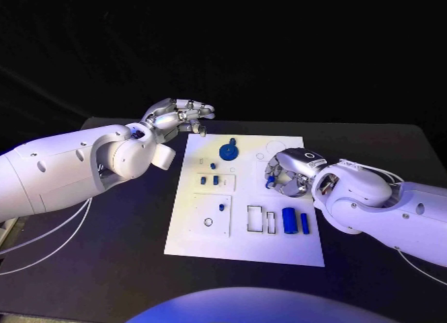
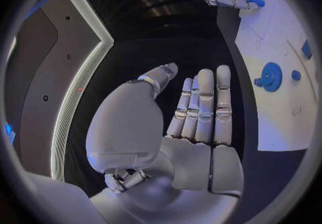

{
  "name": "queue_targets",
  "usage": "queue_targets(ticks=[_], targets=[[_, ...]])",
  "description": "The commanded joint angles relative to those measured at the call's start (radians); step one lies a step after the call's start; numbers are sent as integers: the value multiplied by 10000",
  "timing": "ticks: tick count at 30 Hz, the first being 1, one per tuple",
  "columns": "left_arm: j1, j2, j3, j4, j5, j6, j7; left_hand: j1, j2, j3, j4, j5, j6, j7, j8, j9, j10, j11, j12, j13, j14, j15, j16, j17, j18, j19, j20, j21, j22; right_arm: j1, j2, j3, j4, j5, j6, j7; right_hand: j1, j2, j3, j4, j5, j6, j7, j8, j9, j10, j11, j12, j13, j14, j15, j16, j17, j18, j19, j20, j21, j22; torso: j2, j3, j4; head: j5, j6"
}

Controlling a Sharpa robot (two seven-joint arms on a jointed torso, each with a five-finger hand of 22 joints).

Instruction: Assemble the parts on the task board

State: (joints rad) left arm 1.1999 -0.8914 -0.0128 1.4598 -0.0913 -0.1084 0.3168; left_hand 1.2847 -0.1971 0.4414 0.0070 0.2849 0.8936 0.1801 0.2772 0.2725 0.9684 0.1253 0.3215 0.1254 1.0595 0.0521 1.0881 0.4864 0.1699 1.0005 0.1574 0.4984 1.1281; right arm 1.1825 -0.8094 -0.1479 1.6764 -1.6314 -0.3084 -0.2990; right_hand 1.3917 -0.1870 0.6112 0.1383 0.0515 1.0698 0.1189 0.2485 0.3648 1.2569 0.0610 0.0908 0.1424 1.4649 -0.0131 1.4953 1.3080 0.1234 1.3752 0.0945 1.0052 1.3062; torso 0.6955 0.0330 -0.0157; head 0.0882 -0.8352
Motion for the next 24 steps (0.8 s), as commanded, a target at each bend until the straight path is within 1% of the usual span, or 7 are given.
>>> queue_targets(ticks=[1,6,10,14,16,19,24], targets=[[10,15,7,4,35,164,36,37,54,-33,-7,3,-67,-20,48,6,-65,4,38,-13,-35,2,-22,-16,115,0,3,-39,-8,-7,-46,3,114,-168,-825,-347,-29,168,224,-185,-2,1,-66,305,571,207,-85,54,83,633,-87,59,498,-92,3,-118,65,26,-6,-3,6,1,-12],[9,20,7,-35,35,169,33,37,54,-33,-7,3,-67,-20,48,6,-65,4,38,-13,-35,2,-22,-16,115,0,3,-39,-8,20,-209,54,605,-149,-1174,-331,-146,98,394,-375,13,-97,-58,463,815,236,-90,-2,141,635,-92,63,506,-91,1,-134,37,37,-14,2,9,29,-22],[9,39,7,-74,35,179,35,48,62,-30,-10,4,-68,-20,51,6,-74,5,44,-13,-35,3,-19,-22,115,4,4,-41,-16,125,-368,114,1178,-129,-1345,-287,-189,55,427,-438,13,-117,-56,508,885,240,-89,-20,161,638,-93,68,520,-93,4,-135,39,46,-15,-12,14,65,-34],[8,66,6,-104,34,198,34,48,62,-30,-10,4,-68,-20,51,6,-74,5,44,-13,-35,3,-19,-22,115,4,4,-41,-16,193,-360,141,1663,-100,-1447,-211,-205,45,458,-483,16,-127,-56,538,930,248,-93,-29,175,639,-95,70,526,-93,7,-137,41,53,-13,-10,16,106,-45],[7,81,6,-117,34,210,35,48,62,-30,-10,4,-68,-20,51,6,-74,5,44,-13,-35,3,-19,-22,115,4,4,-41,-16,198,-249,147,1804,-15,-1455,-169,-209,44,466,-493,17,-129,-56,546,941,251,-93,-30,179,637,-95,67,517,-93,6,-137,38,53,-16,-11,16,137,-51],[6,113,5,-142,34,221,35,48,62,-30,-10,4,-68,-20,51,6,-74,5,44,-13,-35,3,-19,-22,115,4,4,-41,-16,165,51,144,1876,187,-1436,-106,-224,46,500,-533,26,-141,-54,571,982,258,-94,-40,192,636,-97,65,508,-86,-2,-139,7,43,-10,1,-6,215,-50],[6,190,2,-192,34,252,27,48,62,-30,-10,4,-68,-20,51,6,-74,5,44,-13,-35,3,-19,-22,115,4,4,-41,-16,-120,868,100,1753,456,-1343,67,-238,46,538,-587,38,-164,-48,595,1028,261,-94,-52,207,628,-99,52,467,-76,-16,-141,-44,26,-10,-7,-3,293,-46]])
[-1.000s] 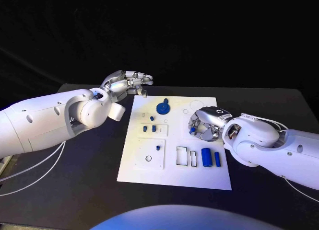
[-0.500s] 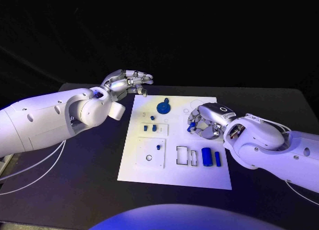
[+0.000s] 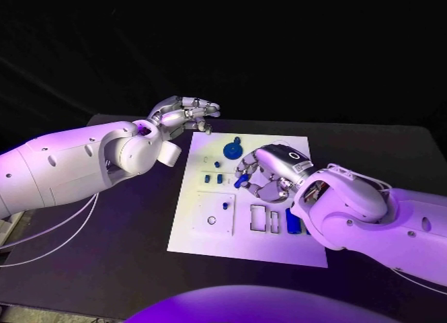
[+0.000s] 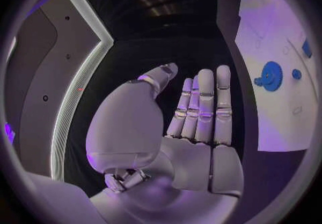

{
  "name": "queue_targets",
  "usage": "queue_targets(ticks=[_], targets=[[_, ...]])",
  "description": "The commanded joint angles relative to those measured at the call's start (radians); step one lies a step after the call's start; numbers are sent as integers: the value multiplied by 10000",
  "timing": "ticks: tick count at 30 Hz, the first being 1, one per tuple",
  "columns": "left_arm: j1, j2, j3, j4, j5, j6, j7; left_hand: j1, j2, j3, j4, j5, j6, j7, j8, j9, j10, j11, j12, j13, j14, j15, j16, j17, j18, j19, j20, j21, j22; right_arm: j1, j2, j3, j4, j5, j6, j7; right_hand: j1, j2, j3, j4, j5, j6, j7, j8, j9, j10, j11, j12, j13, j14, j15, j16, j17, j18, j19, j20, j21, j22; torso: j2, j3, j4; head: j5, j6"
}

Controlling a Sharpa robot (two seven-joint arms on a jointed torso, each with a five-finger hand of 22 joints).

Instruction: Assemble the parts on the task board

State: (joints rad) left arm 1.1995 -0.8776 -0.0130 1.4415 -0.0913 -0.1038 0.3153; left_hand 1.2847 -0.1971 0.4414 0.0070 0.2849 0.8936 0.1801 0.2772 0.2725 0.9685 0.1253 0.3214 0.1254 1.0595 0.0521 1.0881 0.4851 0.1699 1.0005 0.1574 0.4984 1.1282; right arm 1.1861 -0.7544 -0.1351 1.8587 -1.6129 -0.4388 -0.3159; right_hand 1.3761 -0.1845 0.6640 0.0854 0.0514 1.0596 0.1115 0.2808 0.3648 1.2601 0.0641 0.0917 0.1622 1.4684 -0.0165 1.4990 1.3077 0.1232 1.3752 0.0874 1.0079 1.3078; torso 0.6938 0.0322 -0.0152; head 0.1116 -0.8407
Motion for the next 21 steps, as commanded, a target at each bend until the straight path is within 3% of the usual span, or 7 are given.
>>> queue_targets(ticks=[1,13,21], targets=[[9,60,3,-14,35,210,41,48,62,-30,-10,4,-68,-20,51,7,-75,5,44,-13,-35,3,-19,-9,115,4,4,-41,-16,-196,407,-35,-93,282,-24,255,-84,21,17,-69,42,-67,28,276,1037,229,-125,-64,11,594,-64,17,475,-73,-20,-70,-83,5,6,-1,-5,63,14],[8,227,-19,-115,35,268,32,59,68,-31,-15,5,-71,-18,54,6,-88,7,55,-13,-36,4,-15,-19,116,9,5,-45,-28,-983,1653,-202,-838,257,441,617,-136,18,75,-168,58,-129,47,302,1113,208,-111,-96,36,585,-57,3,433,-61,-41,-69,-154,-15,16,-2,-20,152,46],[8,234,-32,-128,35,272,24,59,68,-31,-15,5,-71,-18,54,6,-88,7,55,-13,-36,4,-15,-19,116,9,5,-45,-28,-1153,1887,-287,-1301,57,775,670,-206,4,87,-205,55,-164,56,312,1151,193,-98,-115,51,583,-47,-1,421,-63,-44,-63,-161,-12,18,11,-21,155,17]])
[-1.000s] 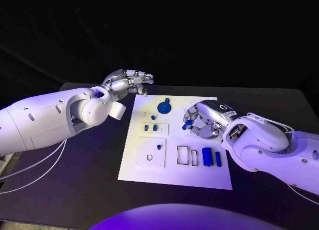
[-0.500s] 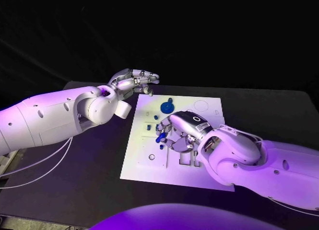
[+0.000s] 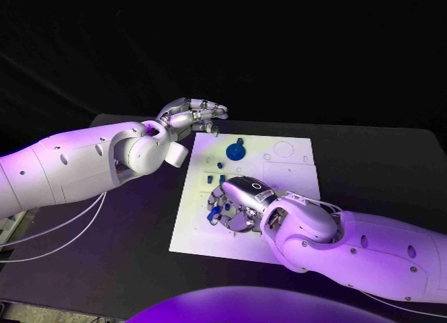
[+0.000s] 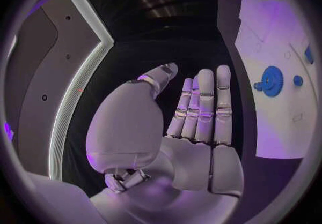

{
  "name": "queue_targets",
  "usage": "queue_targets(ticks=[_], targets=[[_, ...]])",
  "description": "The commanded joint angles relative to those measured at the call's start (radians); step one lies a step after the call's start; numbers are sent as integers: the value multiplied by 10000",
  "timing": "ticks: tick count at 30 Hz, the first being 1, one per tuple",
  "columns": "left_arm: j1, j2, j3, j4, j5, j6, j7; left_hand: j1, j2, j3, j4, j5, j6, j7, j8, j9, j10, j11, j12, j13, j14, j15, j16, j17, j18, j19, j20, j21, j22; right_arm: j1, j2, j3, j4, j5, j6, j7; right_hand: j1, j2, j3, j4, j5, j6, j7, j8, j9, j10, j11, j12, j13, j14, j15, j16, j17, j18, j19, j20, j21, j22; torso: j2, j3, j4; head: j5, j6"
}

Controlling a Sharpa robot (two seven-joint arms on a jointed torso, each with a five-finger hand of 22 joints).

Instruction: Assemble the parts on the task board

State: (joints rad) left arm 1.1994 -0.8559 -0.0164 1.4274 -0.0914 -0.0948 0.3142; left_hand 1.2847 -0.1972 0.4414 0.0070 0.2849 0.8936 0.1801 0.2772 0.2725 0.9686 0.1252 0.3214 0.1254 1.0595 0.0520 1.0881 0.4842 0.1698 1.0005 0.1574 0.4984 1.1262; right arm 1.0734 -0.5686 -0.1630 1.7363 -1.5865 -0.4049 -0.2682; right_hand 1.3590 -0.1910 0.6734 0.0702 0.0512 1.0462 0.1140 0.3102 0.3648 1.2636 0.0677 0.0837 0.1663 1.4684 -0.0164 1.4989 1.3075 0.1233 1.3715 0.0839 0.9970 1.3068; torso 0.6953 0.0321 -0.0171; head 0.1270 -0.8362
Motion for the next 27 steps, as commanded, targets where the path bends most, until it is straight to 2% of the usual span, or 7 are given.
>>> queue_targets(ticks=[1,6,22,27], targets=[[10,14,2,15,35,182,34,59,68,-31,-15,5,-71,-18,54,6,-89,7,55,-13,-36,4,-15,-9,116,9,5,-46,-8,-37,36,-13,-107,-245,461,187,-59,63,-8,-59,56,-38,32,21,1161,153,-131,-39,15,586,-46,5,437,-62,-10,-27,-63,-5,8,12,3,-3,-44],[10,8,0,18,35,186,29,59,68,-31,-15,5,-71,-18,54,6,-89,7,55,-13,-36,4,-15,-9,116,9,5,-46,-8,-69,62,-28,-183,-427,554,134,-59,63,-8,-59,56,-38,32,21,1161,153,-131,-39,15,586,-46,5,437,-62,-10,-27,-63,-5,2,12,9,14,-93],[10,-19,-3,15,35,182,18,56,70,-39,-11,6,-78,-13,56,5,-103,11,69,-13,-41,7,-12,-22,115,12,7,-52,-23,-80,42,-33,-197,-1029,1043,-114,-92,53,-4,-83,61,-48,29,29,1181,151,-132,-46,24,583,-43,0,422,-68,-1,-24,-36,11,3,13,5,27,-113],[10,-25,-3,21,35,184,15,56,70,-39,-11,6,-78,-13,56,5,-103,11,69,-13,-41,7,-12,-22,115,12,7,-52,-23,-81,93,-34,-193,-1584,1224,-346,-149,3,-7,-131,51,-66,27,35,1208,143,-131,-58,39,587,-42,7,441,-66,-4,-20,-47,13,5,2,11,28,-108]])
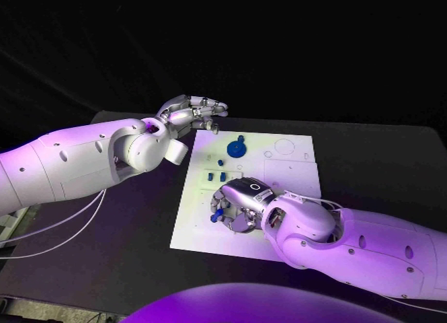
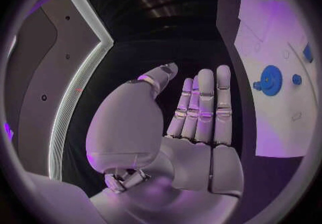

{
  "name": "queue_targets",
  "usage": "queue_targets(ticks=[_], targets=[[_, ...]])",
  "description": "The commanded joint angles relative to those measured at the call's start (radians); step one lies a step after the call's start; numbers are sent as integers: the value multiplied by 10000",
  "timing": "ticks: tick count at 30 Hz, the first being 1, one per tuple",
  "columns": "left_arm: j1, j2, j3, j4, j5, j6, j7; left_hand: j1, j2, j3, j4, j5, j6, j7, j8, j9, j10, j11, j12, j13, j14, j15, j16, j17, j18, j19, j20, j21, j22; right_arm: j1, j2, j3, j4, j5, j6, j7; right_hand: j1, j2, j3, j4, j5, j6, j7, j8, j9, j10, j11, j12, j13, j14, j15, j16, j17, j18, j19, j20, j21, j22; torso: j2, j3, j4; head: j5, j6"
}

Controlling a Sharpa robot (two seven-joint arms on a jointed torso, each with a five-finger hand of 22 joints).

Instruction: Assemble the parts on the task board

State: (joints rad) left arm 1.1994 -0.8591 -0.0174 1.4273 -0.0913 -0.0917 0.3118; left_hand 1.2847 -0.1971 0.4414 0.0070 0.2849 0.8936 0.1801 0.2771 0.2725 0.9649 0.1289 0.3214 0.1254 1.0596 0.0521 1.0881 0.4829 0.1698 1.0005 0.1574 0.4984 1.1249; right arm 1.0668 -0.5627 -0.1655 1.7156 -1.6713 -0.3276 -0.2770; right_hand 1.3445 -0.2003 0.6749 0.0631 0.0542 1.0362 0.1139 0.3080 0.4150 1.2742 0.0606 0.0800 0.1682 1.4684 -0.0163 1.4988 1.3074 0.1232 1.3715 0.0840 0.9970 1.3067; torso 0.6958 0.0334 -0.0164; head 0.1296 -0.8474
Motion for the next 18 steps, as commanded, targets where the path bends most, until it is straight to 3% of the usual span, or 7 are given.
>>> queue_targets(ticks=[1,6,10,14,18], targets=[[9,6,6,22,35,153,38,56,70,-40,-11,6,-78,-14,56,5,-67,-25,69,-13,-41,7,-12,-9,115,12,7,-52,-9,-14,48,-9,15,-806,468,-279,-15,83,-24,-71,21,30,27,57,710,35,-60,-25,22,588,-42,10,449,-66,-4,-21,-46,15,0,-11,4,2,5],[9,-1,6,26,35,149,37,56,70,-40,-11,6,-78,-14,56,5,-67,-25,69,-13,-41,7,-12,-9,115,12,7,-52,-9,-15,160,-17,33,-1054,537,-332,-171,-33,-23,-133,33,-43,41,18,729,-5,-42,-59,51,587,-28,9,446,-66,-8,-11,-61,22,1,-10,3,-5,14],[9,-2,6,29,35,153,35,56,70,-40,-11,6,-78,-14,56,5,-67,-25,69,-13,-41,7,-12,-9,115,12,7,-52,-9,-15,254,-29,39,-1133,623,-326,-457,-232,-68,-170,323,-168,74,-78,724,-60,-7,-91,99,585,3,10,441,-62,-20,13,-109,19,-4,-11,6,-13,17],[10,-3,6,32,35,166,30,56,70,-40,-11,6,-78,-14,56,5,-67,-25,69,-13,-41,7,-12,-9,115,12,7,-52,-9,-15,308,-37,21,-1175,662,-348,-761,-458,-165,-187,610,-434,150,-283,655,-93,38,-96,163,583,38,14,444,-52,-38,44,-189,1,1,-14,7,-22,11],[10,-9,6,38,35,171,26,56,70,-40,-11,6,-78,-14,56,5,-67,-25,69,-13,-41,7,-12,-9,115,12,7,-52,-9,-15,320,-42,7,-1208,630,-423,-992,-633,-257,-174,626,-712,232,-503,547,-147,95,-106,205,575,86,7,420,-45,-54,82,-266,-20,-2,-13,4,-25,10]])
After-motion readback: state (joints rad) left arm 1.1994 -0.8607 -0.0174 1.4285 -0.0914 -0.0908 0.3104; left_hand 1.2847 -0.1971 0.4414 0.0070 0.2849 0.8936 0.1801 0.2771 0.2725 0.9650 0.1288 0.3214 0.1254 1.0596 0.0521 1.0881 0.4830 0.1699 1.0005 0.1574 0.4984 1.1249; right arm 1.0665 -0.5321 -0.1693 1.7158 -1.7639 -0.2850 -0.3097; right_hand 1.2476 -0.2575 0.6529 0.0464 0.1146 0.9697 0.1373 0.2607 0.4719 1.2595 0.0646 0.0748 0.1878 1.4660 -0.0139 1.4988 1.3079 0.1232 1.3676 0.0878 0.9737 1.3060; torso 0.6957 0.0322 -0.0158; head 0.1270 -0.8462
